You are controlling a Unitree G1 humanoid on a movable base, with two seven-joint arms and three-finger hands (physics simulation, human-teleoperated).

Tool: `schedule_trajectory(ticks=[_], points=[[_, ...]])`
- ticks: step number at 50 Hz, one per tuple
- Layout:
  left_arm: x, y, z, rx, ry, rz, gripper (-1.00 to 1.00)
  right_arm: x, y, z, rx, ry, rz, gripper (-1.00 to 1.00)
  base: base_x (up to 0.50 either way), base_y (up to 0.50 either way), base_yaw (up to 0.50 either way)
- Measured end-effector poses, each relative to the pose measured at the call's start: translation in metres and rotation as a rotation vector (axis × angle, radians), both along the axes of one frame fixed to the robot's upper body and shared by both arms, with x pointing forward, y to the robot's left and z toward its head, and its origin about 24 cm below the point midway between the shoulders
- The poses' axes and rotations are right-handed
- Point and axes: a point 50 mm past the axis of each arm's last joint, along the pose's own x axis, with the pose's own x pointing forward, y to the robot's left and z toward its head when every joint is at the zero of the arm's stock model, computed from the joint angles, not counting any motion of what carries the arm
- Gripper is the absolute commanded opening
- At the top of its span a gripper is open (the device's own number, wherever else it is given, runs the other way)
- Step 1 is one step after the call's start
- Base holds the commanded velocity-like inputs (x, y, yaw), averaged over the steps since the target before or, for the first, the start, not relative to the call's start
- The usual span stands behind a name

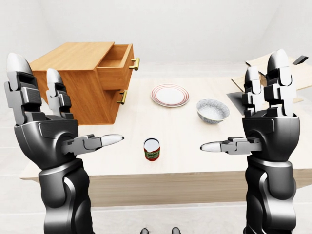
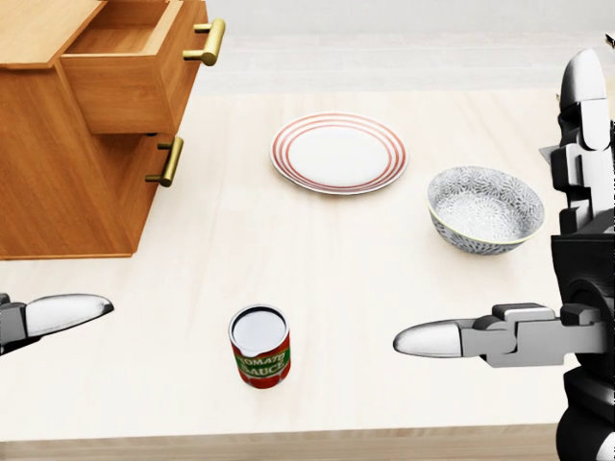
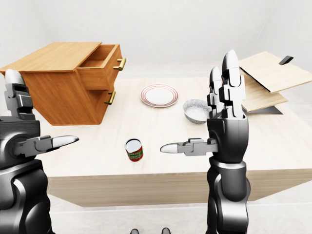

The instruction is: Close the top drawer of the cabinet.

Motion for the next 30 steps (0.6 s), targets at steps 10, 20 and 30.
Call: schedule_trajectory(ticks=[10,20,30], points=[[0.0013,0.0007,-0.0027,0.0,0.015,0.002,1.0,0.0015,-0.0002,-0.0033,0.001,0.017,-0.005,1.0,0.0,0.5,0.0],[0.0019,0.0002,-0.0034,0.001,0.019,0.002,1.0,0.0028,-0.0003,-0.0059,0.003,0.031,-0.008,1.0,0.0,0.5,0.0],[0.0021,0.0002,-0.0037,0.003,0.021,0.003,1.0,0.0033,-0.0006,-0.0072,0.002,0.039,-0.011,1.0,0.0,0.5,0.0]])
